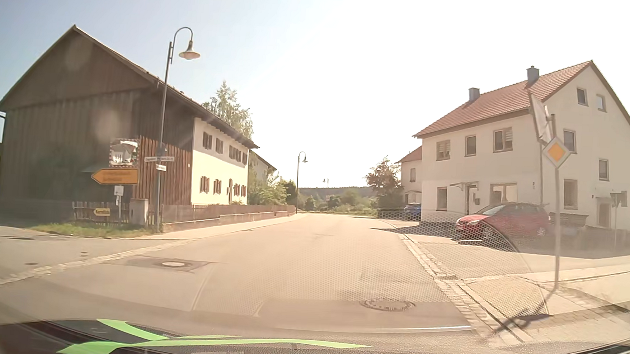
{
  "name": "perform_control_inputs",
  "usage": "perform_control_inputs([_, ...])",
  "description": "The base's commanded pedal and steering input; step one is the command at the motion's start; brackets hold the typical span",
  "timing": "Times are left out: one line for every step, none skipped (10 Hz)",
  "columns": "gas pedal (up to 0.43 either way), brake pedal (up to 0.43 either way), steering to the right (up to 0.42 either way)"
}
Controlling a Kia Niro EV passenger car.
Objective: Follow the waypoints while adhering to traffic rules and regulations
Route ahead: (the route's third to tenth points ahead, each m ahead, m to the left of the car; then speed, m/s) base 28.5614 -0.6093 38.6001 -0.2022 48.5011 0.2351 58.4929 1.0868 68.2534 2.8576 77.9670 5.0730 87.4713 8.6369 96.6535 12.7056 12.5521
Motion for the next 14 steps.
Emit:
perform_control_inputs([0.228, 0.000, 0.024])
perform_control_inputs([0.197, 0.000, 0.023])
perform_control_inputs([0.189, 0.000, 0.022])
perform_control_inputs([0.189, 0.000, 0.020])
perform_control_inputs([0.189, 0.000, 0.017])
perform_control_inputs([0.189, 0.000, 0.015])
perform_control_inputs([0.169, 0.000, 0.015])
perform_control_inputs([0.169, 0.000, 0.011])
perform_control_inputs([0.157, 0.000, 0.008])
perform_control_inputs([0.157, 0.000, 0.005])
perform_control_inputs([0.157, 0.000, 0.004])
perform_control_inputs([0.157, 0.000, 0.002])
perform_control_inputs([0.157, 0.000, 0.000])
perform_control_inputs([0.138, 0.000, -0.002])
